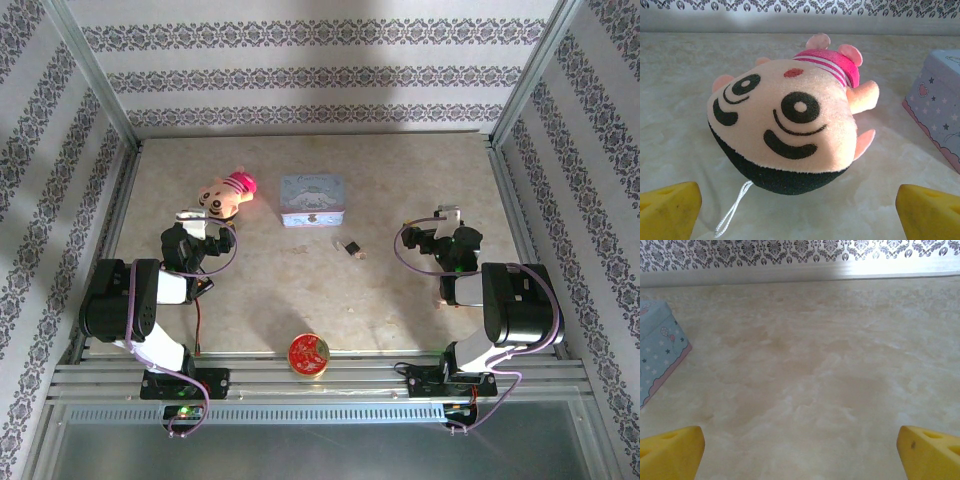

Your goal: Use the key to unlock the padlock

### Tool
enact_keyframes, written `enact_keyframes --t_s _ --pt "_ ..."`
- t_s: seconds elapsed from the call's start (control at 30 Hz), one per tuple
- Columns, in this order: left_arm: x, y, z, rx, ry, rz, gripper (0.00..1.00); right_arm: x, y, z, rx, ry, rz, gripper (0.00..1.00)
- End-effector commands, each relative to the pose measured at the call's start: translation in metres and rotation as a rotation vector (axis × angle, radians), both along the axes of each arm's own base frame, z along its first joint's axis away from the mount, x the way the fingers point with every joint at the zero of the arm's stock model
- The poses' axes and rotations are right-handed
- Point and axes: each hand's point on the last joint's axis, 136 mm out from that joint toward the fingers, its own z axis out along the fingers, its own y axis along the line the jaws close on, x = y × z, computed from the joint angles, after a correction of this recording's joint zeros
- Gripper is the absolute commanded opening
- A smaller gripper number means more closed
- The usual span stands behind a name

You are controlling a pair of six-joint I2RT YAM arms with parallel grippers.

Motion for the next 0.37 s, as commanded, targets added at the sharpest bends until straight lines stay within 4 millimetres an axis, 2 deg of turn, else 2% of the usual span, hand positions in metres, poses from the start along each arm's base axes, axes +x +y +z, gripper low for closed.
enact_keyframes --t_s 0.0,0.33 --pt "0.0002 0.0006 0.0019 0.012 -0.002 -0.015 0.99 0.0047 0.008 0.0116 -0.013 -0.04 0.04 0.98" --pt "0.0001 0.0006 0.0022 0.011 -0.004 -0.015 0.99 0.0046 0.0079 0.0116 -0.013 -0.039 0.039 0.98"
